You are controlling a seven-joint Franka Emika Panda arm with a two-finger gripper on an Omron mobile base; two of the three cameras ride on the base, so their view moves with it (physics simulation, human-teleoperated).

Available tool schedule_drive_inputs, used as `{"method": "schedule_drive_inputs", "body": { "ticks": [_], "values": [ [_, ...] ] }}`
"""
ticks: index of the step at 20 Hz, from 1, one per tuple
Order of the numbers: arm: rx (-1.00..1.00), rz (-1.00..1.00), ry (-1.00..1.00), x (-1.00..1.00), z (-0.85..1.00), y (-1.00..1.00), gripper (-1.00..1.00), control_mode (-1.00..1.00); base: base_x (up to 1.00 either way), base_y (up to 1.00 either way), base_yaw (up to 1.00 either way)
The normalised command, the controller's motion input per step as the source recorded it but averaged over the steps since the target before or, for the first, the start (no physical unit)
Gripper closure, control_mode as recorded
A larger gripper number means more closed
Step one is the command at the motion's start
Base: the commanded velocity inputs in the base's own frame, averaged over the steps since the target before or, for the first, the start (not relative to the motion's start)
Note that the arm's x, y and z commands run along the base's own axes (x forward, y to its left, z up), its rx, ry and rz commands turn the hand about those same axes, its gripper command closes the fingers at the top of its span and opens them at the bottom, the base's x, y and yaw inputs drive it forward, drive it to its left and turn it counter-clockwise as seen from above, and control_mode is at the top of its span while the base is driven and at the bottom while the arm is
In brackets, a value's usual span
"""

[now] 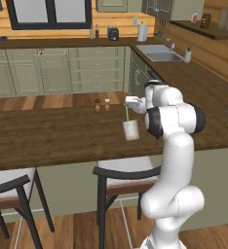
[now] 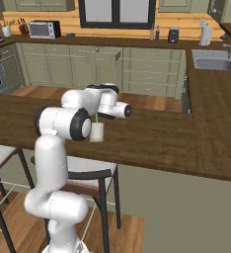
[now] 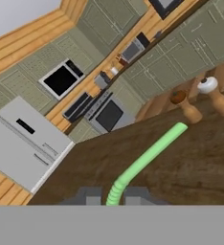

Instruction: Take a straw from the drawer in front and place it inside the glass cup on the dining counter.

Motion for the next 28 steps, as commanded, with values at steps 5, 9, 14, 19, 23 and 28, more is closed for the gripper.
{"method": "schedule_drive_inputs", "body": {
  "ticks": [5,9,14,19,23,28],
  "values": [
    [0.03,0.0,0.0,-0.49,0.0,-0.03,1.0,-1.0,0.0,0.0,0.0],
    [0.0,0.0,0.0,-0.39,-0.01,-0.02,1.0,-1.0,0.0,0.0,0.0],
    [0.0,0.0,0.0,0.0,-0.14,-0.02,1.0,-1.0,0.0,0.0,0.0],
    [0.0,0.0,0.0,-0.12,-0.18,-0.15,1.0,-1.0,0.0,0.0,0.0],
    [0.0,0.0,0.0,-0.27,-0.22,-0.28,1.0,-1.0,0.0,0.0,0.0],
    [0.0,0.0,0.0,-0.04,-0.25,-0.15,1.0,-1.0,0.0,0.0,0.0]
  ]
}}
